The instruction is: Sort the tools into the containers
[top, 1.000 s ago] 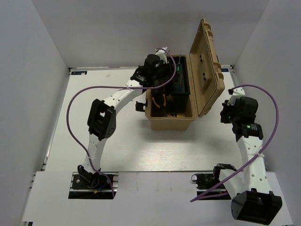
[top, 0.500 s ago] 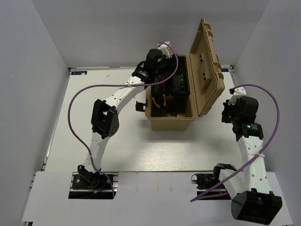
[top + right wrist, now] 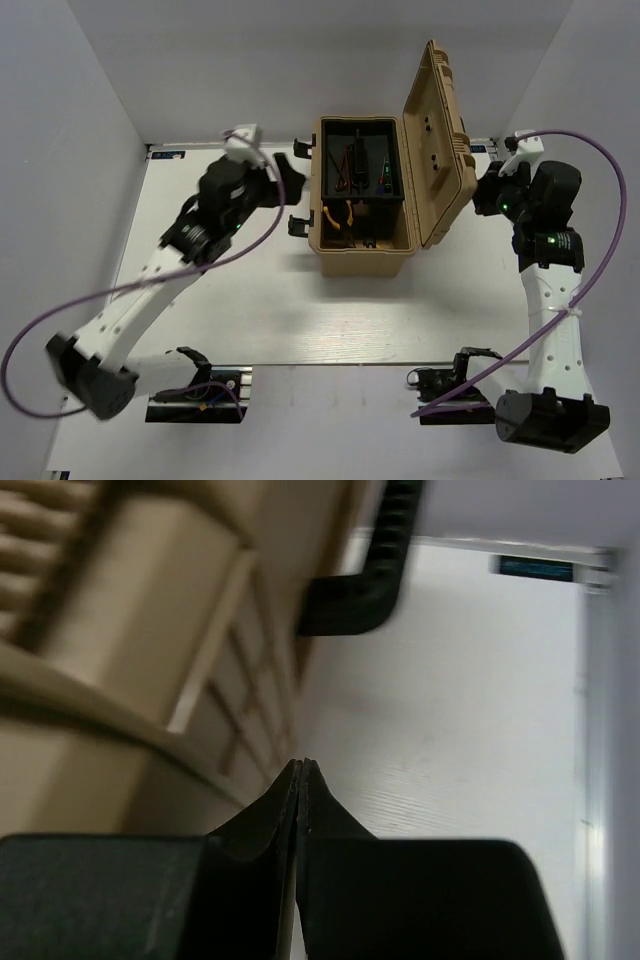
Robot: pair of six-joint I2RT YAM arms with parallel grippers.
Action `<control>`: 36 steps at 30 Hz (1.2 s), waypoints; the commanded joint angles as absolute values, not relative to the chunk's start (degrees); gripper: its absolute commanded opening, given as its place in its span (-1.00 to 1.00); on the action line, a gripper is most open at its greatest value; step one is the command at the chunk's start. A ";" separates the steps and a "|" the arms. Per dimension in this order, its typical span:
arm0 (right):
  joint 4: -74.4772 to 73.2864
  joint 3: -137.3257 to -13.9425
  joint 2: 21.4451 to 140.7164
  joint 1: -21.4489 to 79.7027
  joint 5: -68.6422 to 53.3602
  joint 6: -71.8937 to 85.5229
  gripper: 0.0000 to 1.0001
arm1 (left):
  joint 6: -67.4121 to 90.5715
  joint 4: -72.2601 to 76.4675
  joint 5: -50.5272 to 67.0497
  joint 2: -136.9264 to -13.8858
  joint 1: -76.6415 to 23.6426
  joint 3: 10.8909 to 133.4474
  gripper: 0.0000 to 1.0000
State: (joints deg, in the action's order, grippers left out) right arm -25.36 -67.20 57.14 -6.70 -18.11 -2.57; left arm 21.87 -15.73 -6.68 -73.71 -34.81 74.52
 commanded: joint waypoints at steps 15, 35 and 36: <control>-17.23 -73.65 63.81 -5.28 -63.72 14.83 -1.00 | 28.38 -36.39 -37.71 -38.68 -34.37 49.32 1.00; -11.07 -78.83 75.84 6.41 -67.41 21.89 -1.00 | 31.03 -34.28 -31.46 -40.17 -34.37 45.53 1.00; -13.08 -79.88 76.28 7.46 -67.06 20.41 -1.00 | 31.55 -34.28 -30.94 -40.86 -34.37 45.01 1.00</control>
State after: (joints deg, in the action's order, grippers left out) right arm -11.90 -75.81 75.64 5.21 -66.54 21.85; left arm 30.50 -35.33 -32.05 -40.93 -34.57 45.63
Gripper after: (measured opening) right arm 0.004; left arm 0.993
